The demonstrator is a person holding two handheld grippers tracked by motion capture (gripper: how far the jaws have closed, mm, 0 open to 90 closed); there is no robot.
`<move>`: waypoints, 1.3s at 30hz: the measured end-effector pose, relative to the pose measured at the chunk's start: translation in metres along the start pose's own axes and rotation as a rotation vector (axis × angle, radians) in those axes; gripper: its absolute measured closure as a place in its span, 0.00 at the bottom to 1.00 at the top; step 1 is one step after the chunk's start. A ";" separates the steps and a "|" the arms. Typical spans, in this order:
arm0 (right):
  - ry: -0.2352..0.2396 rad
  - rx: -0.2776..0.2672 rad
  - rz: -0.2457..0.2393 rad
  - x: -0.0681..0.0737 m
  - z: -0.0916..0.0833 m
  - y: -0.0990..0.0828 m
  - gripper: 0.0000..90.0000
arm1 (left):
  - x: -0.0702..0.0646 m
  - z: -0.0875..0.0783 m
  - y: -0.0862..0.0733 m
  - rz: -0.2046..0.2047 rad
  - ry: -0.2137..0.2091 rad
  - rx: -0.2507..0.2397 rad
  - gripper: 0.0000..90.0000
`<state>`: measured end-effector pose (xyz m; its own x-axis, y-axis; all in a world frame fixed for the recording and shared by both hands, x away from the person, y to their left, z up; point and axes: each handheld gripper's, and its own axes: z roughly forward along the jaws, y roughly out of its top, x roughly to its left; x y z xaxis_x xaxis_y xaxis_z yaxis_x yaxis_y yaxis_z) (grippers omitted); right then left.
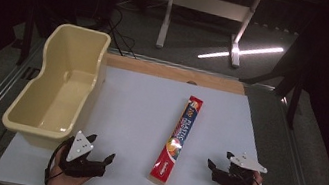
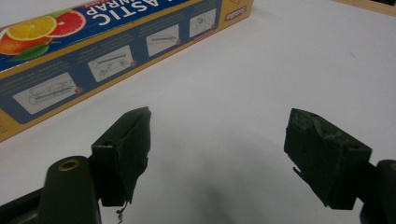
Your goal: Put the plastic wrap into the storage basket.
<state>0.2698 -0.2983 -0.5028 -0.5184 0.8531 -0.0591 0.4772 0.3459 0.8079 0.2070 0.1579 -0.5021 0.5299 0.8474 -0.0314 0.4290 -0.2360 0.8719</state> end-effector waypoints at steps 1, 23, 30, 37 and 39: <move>0.004 -0.001 -0.001 0.000 0.000 0.000 0.26 | -0.001 0.000 0.000 -0.001 -0.004 0.000 0.17; 0.204 -0.027 -0.148 0.053 -0.004 0.022 1.00 | -0.006 0.003 0.000 0.026 -0.022 0.004 0.17; 0.312 -0.031 -0.180 0.089 0.004 0.031 1.00 | -0.006 0.003 0.000 0.022 -0.021 -0.001 0.17; 0.388 -0.030 -0.199 0.118 0.012 0.038 1.00 | -0.005 0.001 0.000 0.022 -0.019 -0.005 0.17; 0.401 -0.030 -0.202 0.122 0.013 0.038 1.00 | -0.005 0.001 0.000 0.021 -0.018 -0.005 0.17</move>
<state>0.2339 -0.1763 -0.4867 -0.8360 0.5487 0.0102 0.3204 0.4729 0.8208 0.2052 0.1526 -0.5022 0.5523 0.8334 -0.0216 0.4135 -0.2514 0.8751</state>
